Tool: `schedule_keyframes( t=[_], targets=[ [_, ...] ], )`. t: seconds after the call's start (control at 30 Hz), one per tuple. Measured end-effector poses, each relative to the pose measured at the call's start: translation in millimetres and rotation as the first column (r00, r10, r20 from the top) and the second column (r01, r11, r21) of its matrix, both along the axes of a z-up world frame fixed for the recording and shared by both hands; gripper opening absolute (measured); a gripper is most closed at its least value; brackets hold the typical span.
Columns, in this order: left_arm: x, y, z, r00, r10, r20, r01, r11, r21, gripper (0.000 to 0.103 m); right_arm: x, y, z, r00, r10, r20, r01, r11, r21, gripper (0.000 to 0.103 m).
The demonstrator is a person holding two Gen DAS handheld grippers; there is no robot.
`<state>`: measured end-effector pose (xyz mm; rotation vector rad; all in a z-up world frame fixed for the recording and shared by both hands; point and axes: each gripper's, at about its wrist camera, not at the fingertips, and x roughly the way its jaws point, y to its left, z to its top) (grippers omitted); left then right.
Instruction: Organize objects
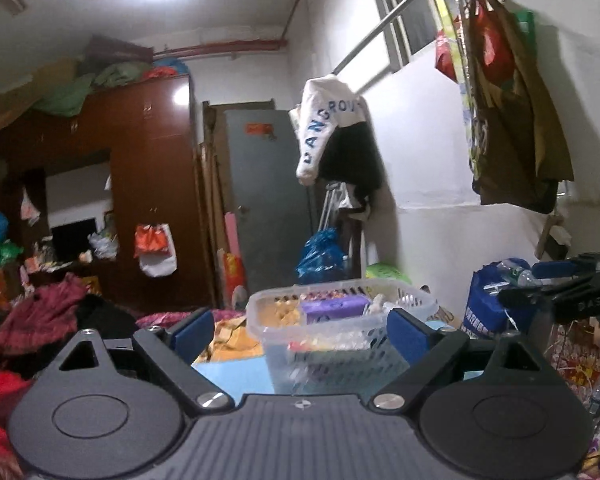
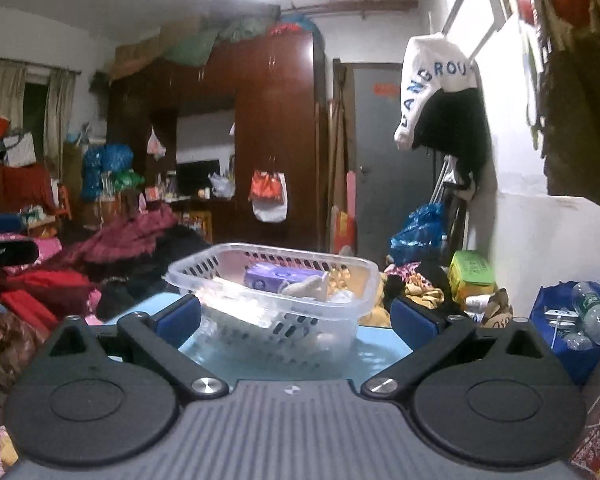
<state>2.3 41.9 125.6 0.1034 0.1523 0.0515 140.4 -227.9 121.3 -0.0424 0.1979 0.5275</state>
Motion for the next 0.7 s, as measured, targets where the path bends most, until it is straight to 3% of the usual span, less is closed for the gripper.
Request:
schedule_keyframes(
  t=[0.2, 0.37, 0.47, 0.57, 0.7],
  targets=[
    [-6, 3, -33, 1.000, -0.022, -0.012, 0.020, 0.993, -0.114, 0.099, -22, -9, -23, 0.999, -0.037, 0.010, 0.036, 0.996, 0.078, 0.103],
    [4, -20, -62, 0.997, -0.053, -0.057, 0.047, 0.994, -0.096, 0.099, -21, -18, -37, 0.998, 0.007, -0.060, -0.002, 0.996, 0.087, 0.103],
    [12, -34, -69, 0.994, -0.083, -0.076, 0.077, 0.994, -0.079, 0.099, -16, -17, -38, 0.998, -0.054, -0.046, 0.057, 0.996, 0.073, 0.103],
    [22, -46, -76, 0.992, -0.084, -0.098, 0.079, 0.996, -0.052, 0.099, -7, -12, -43, 0.996, -0.051, -0.069, 0.055, 0.997, 0.046, 0.103],
    [33, -42, -82, 0.989, -0.079, -0.128, 0.068, 0.994, -0.089, 0.099, -7, -7, -50, 0.995, -0.071, -0.068, 0.072, 0.997, 0.014, 0.103]
  ],
)
